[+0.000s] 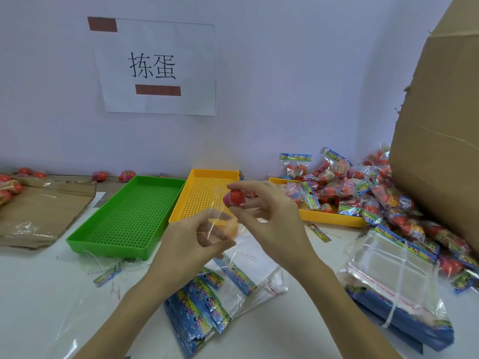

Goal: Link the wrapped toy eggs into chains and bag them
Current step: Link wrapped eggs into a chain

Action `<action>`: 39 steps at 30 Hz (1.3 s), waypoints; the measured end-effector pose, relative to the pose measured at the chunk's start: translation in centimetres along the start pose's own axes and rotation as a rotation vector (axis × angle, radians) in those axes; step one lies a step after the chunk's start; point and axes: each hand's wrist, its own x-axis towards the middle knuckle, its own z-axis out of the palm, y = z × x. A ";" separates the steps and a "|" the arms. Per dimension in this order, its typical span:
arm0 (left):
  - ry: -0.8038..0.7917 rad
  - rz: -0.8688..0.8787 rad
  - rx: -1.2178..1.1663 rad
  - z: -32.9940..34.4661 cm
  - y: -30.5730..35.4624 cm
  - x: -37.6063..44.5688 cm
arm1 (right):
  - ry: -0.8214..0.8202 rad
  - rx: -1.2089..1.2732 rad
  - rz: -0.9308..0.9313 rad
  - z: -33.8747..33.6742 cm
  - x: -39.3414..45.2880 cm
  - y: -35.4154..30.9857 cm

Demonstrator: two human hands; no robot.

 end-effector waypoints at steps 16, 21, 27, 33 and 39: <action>-0.039 0.023 -0.117 -0.2 0.6 0.2 | -0.161 0.067 0.160 -0.4 0.0 0.0; -0.028 0.040 -0.089 -0.2 0.6 0.1 | -0.294 0.000 0.153 0.0 -0.2 0.2; -0.041 0.106 0.103 -0.5 0.0 0.1 | -0.416 -0.072 0.113 1.5 -1.1 0.3; 0.019 0.074 0.009 -0.4 -0.3 0.4 | -0.224 -0.038 0.140 -0.7 0.3 0.6; 0.047 -0.016 -0.033 -0.5 -0.6 0.7 | 0.291 -0.688 0.410 -5.5 1.1 5.2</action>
